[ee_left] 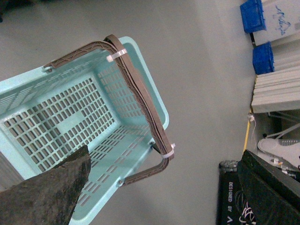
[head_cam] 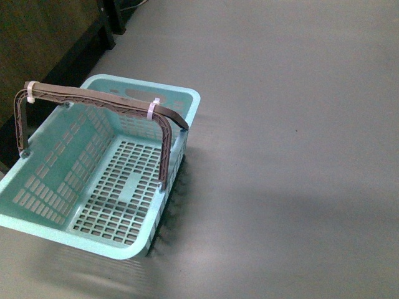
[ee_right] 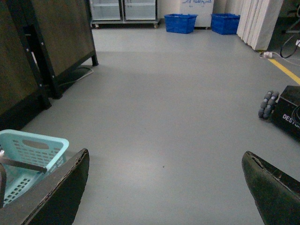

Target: Pick mango and avocado into basket

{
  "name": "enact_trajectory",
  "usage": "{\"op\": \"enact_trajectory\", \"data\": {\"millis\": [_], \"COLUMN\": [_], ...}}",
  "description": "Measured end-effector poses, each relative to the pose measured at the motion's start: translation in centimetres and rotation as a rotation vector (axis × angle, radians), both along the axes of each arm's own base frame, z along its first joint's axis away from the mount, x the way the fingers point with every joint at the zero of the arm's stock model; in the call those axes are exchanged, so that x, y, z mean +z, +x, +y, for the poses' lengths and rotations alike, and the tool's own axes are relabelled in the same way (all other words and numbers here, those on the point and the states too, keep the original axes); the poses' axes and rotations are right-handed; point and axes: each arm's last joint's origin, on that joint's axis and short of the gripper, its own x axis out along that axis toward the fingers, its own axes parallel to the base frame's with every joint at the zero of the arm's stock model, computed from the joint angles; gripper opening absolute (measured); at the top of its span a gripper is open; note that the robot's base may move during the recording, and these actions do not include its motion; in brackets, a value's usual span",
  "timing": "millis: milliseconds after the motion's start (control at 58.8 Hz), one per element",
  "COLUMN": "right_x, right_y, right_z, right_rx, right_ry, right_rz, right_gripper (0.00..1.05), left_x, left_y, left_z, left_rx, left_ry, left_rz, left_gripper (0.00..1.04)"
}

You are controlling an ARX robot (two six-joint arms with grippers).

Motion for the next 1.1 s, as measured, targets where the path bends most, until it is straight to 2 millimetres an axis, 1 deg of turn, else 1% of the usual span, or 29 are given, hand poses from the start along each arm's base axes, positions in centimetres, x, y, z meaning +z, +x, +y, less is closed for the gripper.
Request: {"op": "enact_trajectory", "data": {"millis": [17, 68, 187, 238, 289, 357, 425, 612, 680, 799, 850, 884, 935, 1088, 1105], "right_x": [0.0, 0.0, 0.0, 0.0, 0.0, 0.0, 0.0, 0.0, 0.0, 0.0, 0.0, 0.0, 0.0, 0.0, 0.0], "right_y": [0.0, 0.0, 0.0, 0.0, 0.0, 0.0, 0.0, 0.0, 0.0, 0.0, 0.0, 0.0, 0.0, 0.0, 0.0], "right_z": [0.0, 0.0, 0.0, 0.0, 0.0, 0.0, 0.0, 0.0, 0.0, 0.0, 0.0, 0.0, 0.0, 0.0, 0.0], "right_rx": [0.0, 0.0, 0.0, 0.0, 0.0, 0.0, 0.0, 0.0, 0.0, 0.0, 0.0, 0.0, 0.0, 0.0, 0.0], "right_ry": [0.0, 0.0, 0.0, 0.0, 0.0, 0.0, 0.0, 0.0, 0.0, 0.0, 0.0, 0.0, 0.0, 0.0, 0.0], "right_rz": [0.0, 0.0, 0.0, 0.0, 0.0, 0.0, 0.0, 0.0, 0.0, 0.0, 0.0, 0.0, 0.0, 0.0, 0.0], "right_gripper": [0.96, 0.96, 0.96, 0.96, 0.96, 0.96, 0.96, 0.96, 0.96, 0.96, 0.96, 0.96, 0.96, 0.96, 0.96], "left_x": [-0.7, -2.5, -4.5, -5.3, -6.5, -7.9, -8.8, -10.8, -11.3, -11.4, -11.4, -11.4, -11.3, -11.5, -11.5], "left_y": [0.9, 2.8, 5.2, 6.7, 8.5, 10.4, 11.6, 13.8, 14.6, 15.8, 16.1, 16.3, 16.5, 16.4, 16.4], "left_z": [-0.2, -0.9, -2.3, -3.1, -4.0, -5.0, -5.6, -6.5, -6.7, -6.8, -6.8, -6.9, -7.0, -7.2, -7.2], "left_rx": [0.005, 0.006, -0.005, -0.008, -0.004, 0.009, 0.01, 0.02, 0.027, 0.028, 0.029, 0.027, 0.023, 0.026, 0.03], "left_ry": [-0.012, -0.031, -0.045, -0.056, -0.085, -0.12, -0.131, -0.141, -0.135, -0.141, -0.143, -0.145, -0.147, -0.153, -0.158], "left_rz": [0.019, 0.064, 0.1, 0.106, 0.109, 0.113, 0.123, 0.136, 0.131, 0.109, 0.103, 0.099, 0.099, 0.121, 0.122], "left_gripper": [0.96, 0.96, 0.96, 0.96, 0.96, 0.96, 0.96, 0.96, 0.96, 0.96, 0.89, 0.82, 0.75, 0.41, 0.36]}}
